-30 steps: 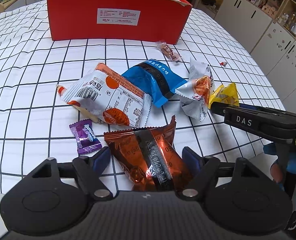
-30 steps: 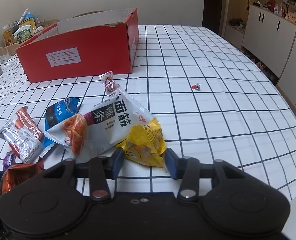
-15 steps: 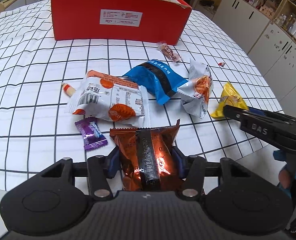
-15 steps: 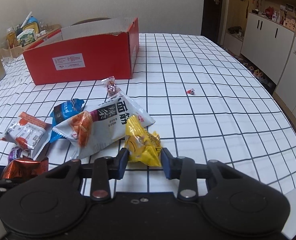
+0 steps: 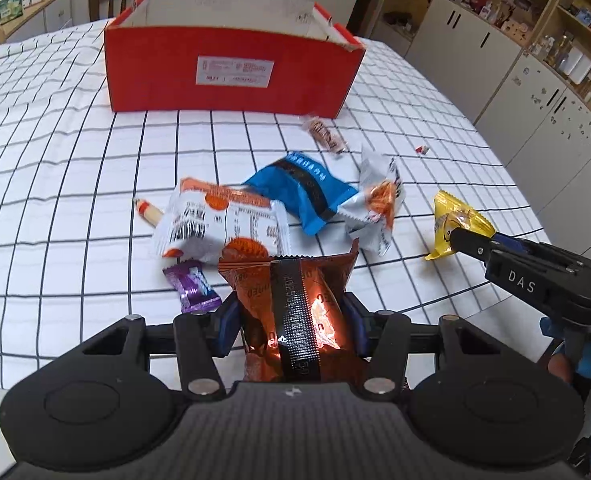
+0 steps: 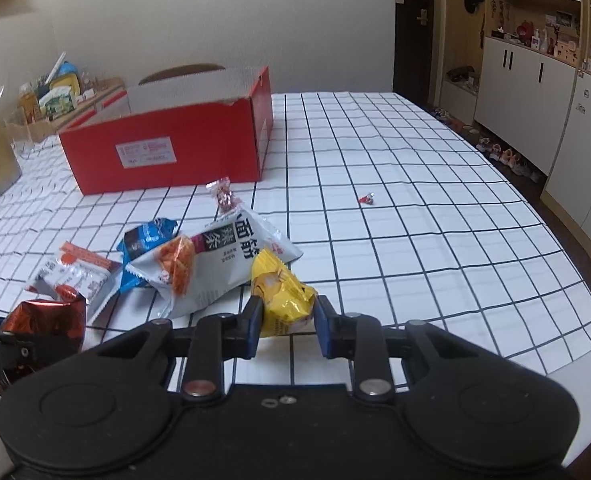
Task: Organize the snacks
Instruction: 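Carry the copper bag and yellow pack over the red box with both tools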
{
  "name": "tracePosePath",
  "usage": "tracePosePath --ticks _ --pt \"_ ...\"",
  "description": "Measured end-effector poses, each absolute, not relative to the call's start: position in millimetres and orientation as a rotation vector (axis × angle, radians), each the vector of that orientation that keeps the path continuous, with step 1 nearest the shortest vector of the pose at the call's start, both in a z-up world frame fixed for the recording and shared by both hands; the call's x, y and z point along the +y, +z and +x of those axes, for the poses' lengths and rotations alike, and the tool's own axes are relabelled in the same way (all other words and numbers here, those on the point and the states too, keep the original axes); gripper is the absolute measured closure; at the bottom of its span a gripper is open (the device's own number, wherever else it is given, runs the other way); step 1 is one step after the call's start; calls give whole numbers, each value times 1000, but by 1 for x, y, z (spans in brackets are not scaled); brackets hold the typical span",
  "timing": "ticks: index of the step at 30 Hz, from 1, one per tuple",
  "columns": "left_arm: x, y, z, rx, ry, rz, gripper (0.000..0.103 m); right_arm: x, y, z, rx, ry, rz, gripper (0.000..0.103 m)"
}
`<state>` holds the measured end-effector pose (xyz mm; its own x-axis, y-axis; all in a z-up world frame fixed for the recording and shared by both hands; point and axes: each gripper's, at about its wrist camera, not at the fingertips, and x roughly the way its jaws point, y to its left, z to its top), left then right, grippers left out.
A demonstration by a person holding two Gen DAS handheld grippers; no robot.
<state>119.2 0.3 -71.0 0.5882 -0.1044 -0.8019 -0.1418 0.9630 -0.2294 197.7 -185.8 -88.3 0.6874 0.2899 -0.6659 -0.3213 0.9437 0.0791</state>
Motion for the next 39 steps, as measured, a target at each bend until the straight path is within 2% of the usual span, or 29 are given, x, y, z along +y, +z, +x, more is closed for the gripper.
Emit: tracePosePath --ticks 18,39 --pt "22 2 143 773 30 -236 51 -169 -14 190 575 415 -27 77" --pt "57 56 217 647 120 -157 51 -107 42 247 469 458 -40 77"
